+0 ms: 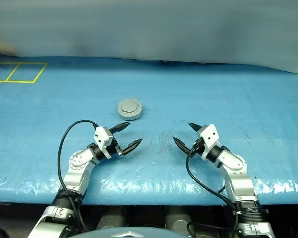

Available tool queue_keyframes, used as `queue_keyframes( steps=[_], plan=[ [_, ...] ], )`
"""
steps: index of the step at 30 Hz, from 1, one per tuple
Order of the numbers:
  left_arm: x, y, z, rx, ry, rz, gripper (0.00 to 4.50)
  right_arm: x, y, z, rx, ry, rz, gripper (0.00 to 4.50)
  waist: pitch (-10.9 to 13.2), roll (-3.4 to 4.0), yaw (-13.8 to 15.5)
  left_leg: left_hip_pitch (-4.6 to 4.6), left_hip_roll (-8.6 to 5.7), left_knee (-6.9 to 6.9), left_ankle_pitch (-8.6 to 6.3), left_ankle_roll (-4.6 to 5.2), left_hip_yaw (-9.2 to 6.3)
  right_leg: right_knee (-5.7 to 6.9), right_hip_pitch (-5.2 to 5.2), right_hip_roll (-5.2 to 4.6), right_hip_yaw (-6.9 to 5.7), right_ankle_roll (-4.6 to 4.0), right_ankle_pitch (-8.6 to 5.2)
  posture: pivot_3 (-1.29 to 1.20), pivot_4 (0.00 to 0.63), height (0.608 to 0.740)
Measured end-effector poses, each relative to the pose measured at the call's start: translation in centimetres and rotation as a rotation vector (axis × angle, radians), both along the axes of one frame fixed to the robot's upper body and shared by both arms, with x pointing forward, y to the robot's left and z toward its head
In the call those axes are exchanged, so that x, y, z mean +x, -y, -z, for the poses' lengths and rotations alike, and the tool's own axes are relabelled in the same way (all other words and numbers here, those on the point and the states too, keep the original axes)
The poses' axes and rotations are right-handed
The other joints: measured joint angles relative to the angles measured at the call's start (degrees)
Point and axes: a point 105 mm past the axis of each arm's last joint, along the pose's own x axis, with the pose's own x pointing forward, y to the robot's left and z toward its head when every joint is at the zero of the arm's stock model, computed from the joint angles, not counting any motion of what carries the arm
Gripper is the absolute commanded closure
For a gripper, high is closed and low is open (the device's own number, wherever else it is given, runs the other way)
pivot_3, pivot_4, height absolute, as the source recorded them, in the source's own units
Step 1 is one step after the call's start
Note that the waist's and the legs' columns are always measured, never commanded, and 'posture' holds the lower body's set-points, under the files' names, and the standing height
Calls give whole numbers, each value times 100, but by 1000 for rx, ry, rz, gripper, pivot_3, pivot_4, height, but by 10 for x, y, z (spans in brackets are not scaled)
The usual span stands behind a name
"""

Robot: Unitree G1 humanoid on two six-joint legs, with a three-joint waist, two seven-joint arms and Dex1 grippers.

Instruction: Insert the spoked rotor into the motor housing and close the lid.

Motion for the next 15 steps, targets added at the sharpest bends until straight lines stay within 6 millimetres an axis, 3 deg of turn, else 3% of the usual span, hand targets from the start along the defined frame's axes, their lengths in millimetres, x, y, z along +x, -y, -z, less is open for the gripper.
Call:
queue_keyframes(
  steps=[15],
  plan=[
    [2, 0, -2, 16, 32, -16, 0, 3, 1, 2, -25, 17, 33, 34, 0, 0, 10, 1, 0, 1, 0, 0, 0, 0, 3, 0, 0, 3, 2, 0, 150, 740]
  ],
)
